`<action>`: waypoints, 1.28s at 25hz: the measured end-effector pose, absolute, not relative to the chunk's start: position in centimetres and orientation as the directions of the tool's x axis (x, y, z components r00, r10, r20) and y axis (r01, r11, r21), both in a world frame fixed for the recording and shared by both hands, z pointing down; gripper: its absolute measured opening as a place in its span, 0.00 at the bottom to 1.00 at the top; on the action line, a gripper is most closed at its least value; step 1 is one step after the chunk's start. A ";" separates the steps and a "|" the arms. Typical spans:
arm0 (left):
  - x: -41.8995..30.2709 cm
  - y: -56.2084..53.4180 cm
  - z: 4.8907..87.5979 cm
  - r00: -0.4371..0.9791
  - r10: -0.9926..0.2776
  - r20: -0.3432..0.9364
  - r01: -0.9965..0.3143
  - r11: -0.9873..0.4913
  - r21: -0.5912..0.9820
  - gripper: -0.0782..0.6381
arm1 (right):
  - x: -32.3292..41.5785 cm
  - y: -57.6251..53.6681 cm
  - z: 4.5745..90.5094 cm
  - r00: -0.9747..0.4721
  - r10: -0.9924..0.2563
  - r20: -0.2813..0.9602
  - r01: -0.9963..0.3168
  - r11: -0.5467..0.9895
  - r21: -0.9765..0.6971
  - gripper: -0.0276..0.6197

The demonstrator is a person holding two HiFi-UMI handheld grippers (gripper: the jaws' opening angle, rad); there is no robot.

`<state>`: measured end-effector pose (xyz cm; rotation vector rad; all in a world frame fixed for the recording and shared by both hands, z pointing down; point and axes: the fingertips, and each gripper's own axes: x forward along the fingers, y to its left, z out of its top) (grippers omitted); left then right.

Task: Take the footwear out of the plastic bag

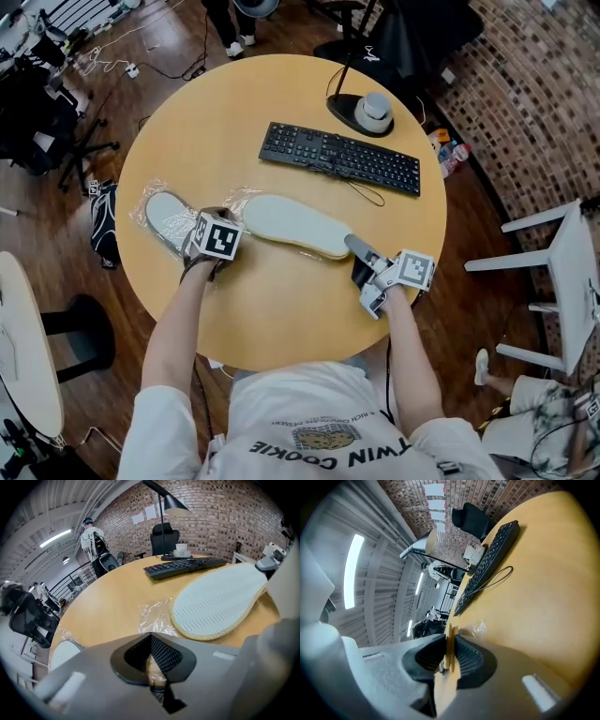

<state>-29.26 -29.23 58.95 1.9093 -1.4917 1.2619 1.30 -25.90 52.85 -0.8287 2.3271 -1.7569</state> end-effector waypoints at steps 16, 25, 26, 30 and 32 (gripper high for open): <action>-29.0 -28.9 58.6 0.028 -0.547 0.836 -0.912 -0.357 -0.203 0.12 | 2.5 -24.4 58.1 -0.492 -0.478 0.728 -0.871 0.281 -0.404 0.27; -28.3 -26.3 53.1 0.115 -0.722 0.682 -0.930 -0.320 -0.181 0.12 | 0.9 -20.6 53.2 -0.412 -0.601 0.684 -0.904 0.362 -0.227 0.27; -27.7 -25.8 52.5 0.143 -0.734 0.664 -0.934 -0.322 -0.155 0.12 | 0.2 -19.9 52.8 -0.417 -0.606 0.677 -0.900 0.378 -0.216 0.27; -23.6 -22.1 51.0 0.253 -0.747 0.615 -0.938 -0.344 -0.032 0.12 | -1.9 -17.6 51.6 -0.433 -0.620 0.654 -0.884 0.436 -0.172 0.26; -21.1 -19.8 50.9 0.296 -0.742 0.602 -0.931 -0.364 0.009 0.12 | -2.7 -16.4 51.7 -0.443 -0.620 0.647 -0.875 0.457 -0.161 0.26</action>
